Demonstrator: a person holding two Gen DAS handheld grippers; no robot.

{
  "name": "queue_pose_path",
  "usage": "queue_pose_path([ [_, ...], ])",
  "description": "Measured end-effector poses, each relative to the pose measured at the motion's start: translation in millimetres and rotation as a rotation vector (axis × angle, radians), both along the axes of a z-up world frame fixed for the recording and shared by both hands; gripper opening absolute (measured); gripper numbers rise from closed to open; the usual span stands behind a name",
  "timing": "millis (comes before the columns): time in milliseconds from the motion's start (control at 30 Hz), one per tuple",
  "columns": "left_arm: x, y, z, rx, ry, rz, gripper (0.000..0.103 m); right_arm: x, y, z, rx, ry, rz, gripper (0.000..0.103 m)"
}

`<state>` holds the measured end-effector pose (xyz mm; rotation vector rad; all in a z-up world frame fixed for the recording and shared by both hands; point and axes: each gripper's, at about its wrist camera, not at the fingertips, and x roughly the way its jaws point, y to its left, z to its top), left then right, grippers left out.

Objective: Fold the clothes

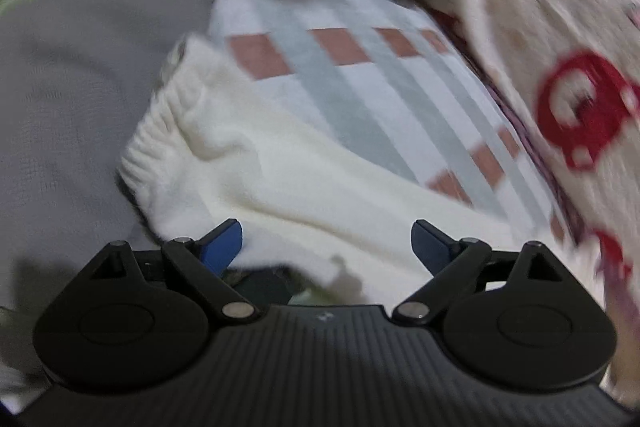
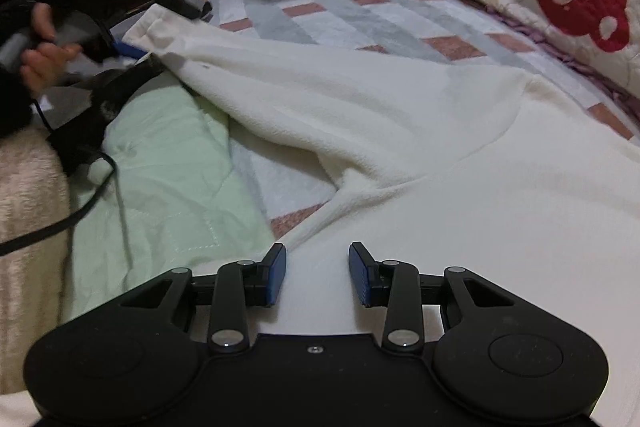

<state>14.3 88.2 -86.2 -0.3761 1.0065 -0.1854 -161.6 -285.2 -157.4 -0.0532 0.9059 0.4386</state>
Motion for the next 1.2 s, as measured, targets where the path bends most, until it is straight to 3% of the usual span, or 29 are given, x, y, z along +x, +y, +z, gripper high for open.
queue_pose_path([
  [100,-9,21,11,0.011,0.028,0.027,0.092,5,-4,2,0.025,0.033,0.027,0.041],
  [233,-11,39,-2,-0.071,0.097,0.109,0.092,11,-15,7,0.081,0.032,-0.004,0.043],
  [367,-10,40,-13,-0.131,0.104,0.17,0.092,12,-24,14,0.082,-0.007,-0.051,0.044],
  [533,10,28,-29,0.007,0.062,0.224,0.089,7,-35,19,0.025,-0.042,-0.08,0.05],
  [600,12,22,-35,0.084,0.024,0.243,0.071,5,-44,18,0.018,-0.042,-0.105,0.05],
  [633,11,19,-37,0.122,0.007,0.253,0.046,3,-50,17,0.019,-0.039,-0.124,0.05],
  [667,10,17,-39,0.143,0.001,0.259,0.026,2,-56,16,0.02,-0.036,-0.143,0.05],
  [767,9,12,-24,0.105,-0.077,0.244,0.018,-2,-79,14,0.027,-0.026,-0.213,0.05],
  [900,3,-26,25,0.093,-0.286,0.125,0.015,-7,-106,7,-0.001,-0.003,-0.3,0.053],
  [1000,-6,-72,61,-0.01,-0.397,-0.033,0.012,-11,-123,0,-0.032,0.011,-0.353,0.053],
  [1100,-20,-137,80,-0.119,-0.467,-0.24,0.01,-20,-134,-7,0.001,0.004,-0.382,0.055],
  [1200,-46,-202,86,-0.159,-0.5,-0.441,0.009,-29,-135,-10,0.009,-0.016,-0.377,0.058],
])
